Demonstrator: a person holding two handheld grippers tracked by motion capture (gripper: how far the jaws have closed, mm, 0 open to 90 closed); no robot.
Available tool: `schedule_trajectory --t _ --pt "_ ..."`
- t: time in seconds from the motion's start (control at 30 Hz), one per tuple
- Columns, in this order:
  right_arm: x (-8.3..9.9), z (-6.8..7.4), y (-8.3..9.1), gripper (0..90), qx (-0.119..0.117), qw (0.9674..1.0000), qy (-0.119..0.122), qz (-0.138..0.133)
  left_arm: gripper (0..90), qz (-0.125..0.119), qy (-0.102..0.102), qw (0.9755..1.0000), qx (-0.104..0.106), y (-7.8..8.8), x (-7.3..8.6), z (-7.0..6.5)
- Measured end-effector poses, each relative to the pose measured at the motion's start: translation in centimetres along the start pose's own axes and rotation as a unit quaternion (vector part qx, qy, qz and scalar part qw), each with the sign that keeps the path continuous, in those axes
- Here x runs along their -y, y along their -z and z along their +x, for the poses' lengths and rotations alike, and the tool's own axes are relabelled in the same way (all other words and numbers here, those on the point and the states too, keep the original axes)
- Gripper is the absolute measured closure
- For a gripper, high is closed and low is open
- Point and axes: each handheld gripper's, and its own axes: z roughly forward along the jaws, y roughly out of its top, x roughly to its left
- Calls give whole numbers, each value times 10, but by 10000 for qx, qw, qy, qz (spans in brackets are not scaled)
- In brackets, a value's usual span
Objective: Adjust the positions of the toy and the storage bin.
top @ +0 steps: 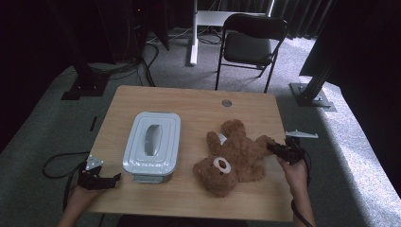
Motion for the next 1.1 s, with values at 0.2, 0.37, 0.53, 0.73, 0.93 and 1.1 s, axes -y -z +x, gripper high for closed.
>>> schedule_trajectory --t 0.2,0.37,0.53,0.73,0.93,1.1 --pt "36 6 29 738 70 10000 -9 65 6 4 -10 10000 -1 0 0 0" --pt "63 20 48 737 -89 9998 -48 152 6 7 -6 10000 -9 0 0 0" --pt "86 37 60 736 -212 9994 -193 191 6 8 -5 10000 -10 0 0 0" --pt "99 62 67 733 -508 9983 -147 235 6 2 -4 10000 -7 -1 -1 0" --pt "100 76 71 717 -691 9974 30 179 6 5 -8 10000 -3 -1 -1 0" --pt "92 67 72 686 -725 9973 -42 56 5 5 -12 10000 -1 -1 -1 0"
